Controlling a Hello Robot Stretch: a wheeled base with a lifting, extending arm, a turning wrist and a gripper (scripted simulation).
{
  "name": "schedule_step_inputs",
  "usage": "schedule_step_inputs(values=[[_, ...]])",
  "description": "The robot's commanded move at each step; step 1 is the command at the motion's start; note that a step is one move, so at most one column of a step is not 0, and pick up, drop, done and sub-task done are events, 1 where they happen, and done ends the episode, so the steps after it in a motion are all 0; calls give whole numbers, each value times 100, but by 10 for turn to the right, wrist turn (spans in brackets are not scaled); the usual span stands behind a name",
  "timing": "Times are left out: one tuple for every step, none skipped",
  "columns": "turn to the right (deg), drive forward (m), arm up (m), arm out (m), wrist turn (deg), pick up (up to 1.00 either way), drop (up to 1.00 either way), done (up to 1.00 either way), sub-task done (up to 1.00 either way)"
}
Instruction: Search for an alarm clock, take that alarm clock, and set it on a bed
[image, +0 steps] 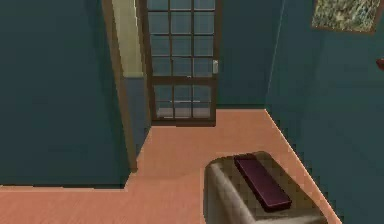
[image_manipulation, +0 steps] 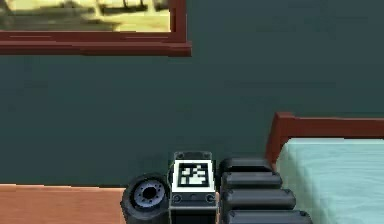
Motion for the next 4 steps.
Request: schedule_step_inputs(values=[[-450,0,0,0,0,0,0,0,0],[-330,0,0,0,0,0,0,0,0],[450,0,0,0,0,0,0,0,0],[450,0,0,0,0,0,0,0,0]])
